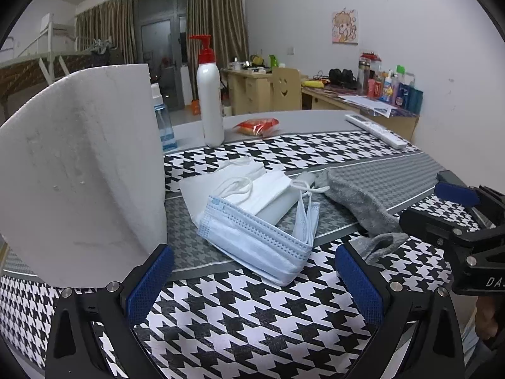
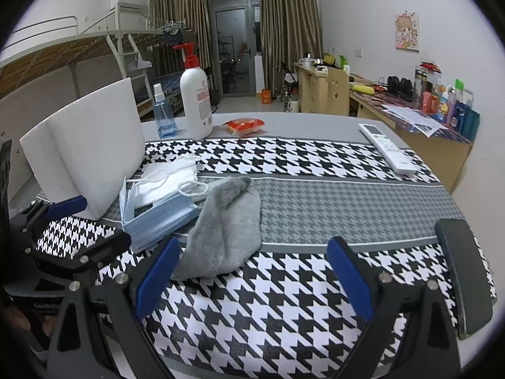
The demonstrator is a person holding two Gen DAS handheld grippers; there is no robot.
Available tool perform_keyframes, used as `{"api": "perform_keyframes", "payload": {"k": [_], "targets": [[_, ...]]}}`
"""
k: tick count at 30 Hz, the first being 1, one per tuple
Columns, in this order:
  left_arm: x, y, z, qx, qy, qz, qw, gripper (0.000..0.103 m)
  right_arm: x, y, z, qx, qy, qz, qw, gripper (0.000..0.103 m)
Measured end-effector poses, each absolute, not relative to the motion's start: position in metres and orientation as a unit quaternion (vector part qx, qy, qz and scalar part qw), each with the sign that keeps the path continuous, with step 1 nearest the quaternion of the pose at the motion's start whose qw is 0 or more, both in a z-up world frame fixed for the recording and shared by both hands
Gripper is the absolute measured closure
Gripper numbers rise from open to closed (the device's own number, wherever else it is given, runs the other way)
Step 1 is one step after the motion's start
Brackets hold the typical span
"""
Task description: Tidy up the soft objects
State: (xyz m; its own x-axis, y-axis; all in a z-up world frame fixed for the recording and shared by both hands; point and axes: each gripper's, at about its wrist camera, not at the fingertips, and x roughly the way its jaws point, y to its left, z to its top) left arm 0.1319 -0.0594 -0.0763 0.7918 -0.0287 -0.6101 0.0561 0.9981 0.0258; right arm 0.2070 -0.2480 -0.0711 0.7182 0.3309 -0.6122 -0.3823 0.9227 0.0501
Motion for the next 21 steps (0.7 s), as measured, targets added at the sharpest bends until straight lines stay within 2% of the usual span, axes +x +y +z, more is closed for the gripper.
{"api": "perform_keyframes", "payload": {"k": [6, 10, 12, 15, 21], "targets": [[0.136, -0.065, -0.078, 0.034, 0.332, -0.022, 0.942, 0.001, 0.217, -0.243, -0.076, -0.044, 0.333, 0.203, 0.92, 0.007], [0.137, -0.065, -0.079, 0.038, 0.337, -0.021, 0.941, 0.001, 0.221, -0.24, -0.078, -0.051, 0.34, 0.208, 0.916, 0.014], [0.14, -0.067, -0.078, 0.041, 0.339, -0.018, 0.94, 0.001, 0.223, -0.239, -0.079, -0.053, 0.344, 0.212, 0.913, 0.022], [0.142, -0.069, -0.079, 0.049, 0.344, -0.019, 0.937, 0.001, 0.227, -0.238, -0.082, -0.059, 0.352, 0.217, 0.908, 0.027], [0.147, -0.068, -0.079, 0.047, 0.352, -0.019, 0.935, 0.001, 0.235, -0.231, -0.091, -0.061, 0.38, 0.236, 0.892, 0.052]]}}
